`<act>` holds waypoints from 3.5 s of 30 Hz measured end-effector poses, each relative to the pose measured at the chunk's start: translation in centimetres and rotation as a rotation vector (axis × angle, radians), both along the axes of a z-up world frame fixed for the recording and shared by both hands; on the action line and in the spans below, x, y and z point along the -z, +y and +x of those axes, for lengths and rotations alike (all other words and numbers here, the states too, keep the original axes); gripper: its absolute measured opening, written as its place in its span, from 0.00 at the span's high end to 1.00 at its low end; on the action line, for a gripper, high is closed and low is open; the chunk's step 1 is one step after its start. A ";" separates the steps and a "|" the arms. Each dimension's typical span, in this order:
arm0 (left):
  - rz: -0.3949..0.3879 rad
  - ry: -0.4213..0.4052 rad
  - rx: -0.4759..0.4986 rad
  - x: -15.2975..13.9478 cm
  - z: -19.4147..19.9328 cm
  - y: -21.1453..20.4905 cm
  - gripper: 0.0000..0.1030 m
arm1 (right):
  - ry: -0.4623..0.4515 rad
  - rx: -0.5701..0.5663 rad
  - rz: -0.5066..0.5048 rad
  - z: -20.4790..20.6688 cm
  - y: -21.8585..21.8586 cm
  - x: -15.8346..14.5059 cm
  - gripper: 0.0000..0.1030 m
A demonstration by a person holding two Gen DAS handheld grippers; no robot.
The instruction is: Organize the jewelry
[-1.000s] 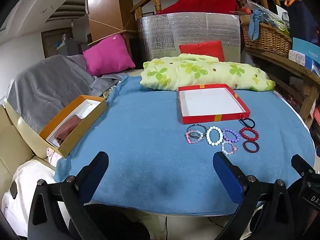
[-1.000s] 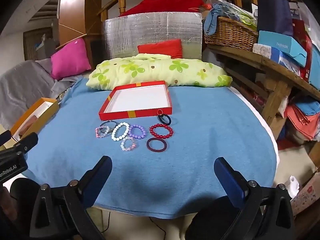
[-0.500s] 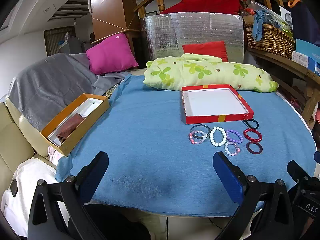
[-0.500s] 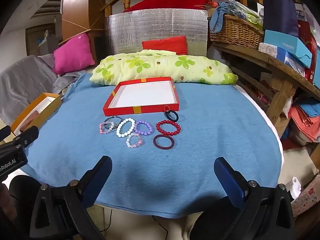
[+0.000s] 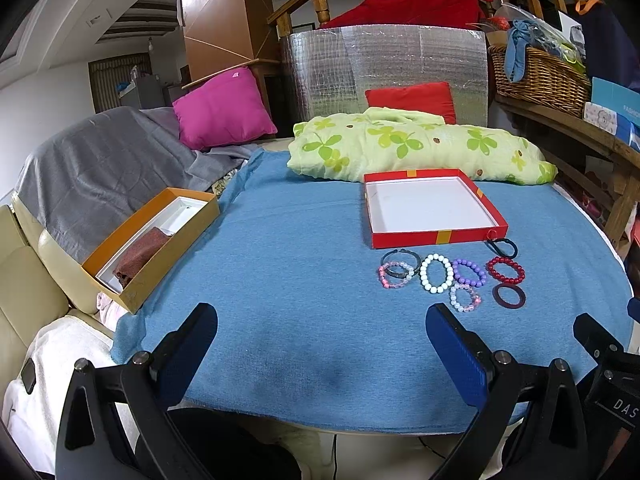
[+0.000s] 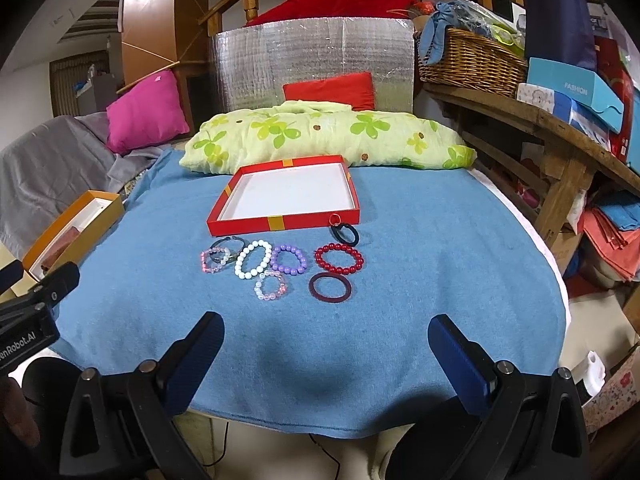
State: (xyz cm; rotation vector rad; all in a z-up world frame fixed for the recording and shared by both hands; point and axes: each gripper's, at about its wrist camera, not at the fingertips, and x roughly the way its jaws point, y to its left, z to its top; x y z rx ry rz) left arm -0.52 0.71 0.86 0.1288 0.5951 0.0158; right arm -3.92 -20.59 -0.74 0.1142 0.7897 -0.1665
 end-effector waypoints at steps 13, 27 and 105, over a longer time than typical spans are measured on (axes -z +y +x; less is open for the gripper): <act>0.010 -0.003 0.003 0.1 0.0 -0.1 0.00 | 0.002 0.002 0.011 0.3 -0.2 -0.2 0.00; 0.018 0.011 0.009 0.6 0.2 -0.5 0.00 | 0.005 0.012 0.019 0.5 -0.6 0.1 0.00; -0.184 0.439 0.354 12.9 21.8 -3.1 0.90 | 0.268 -0.035 0.382 23.0 -10.4 12.8 0.89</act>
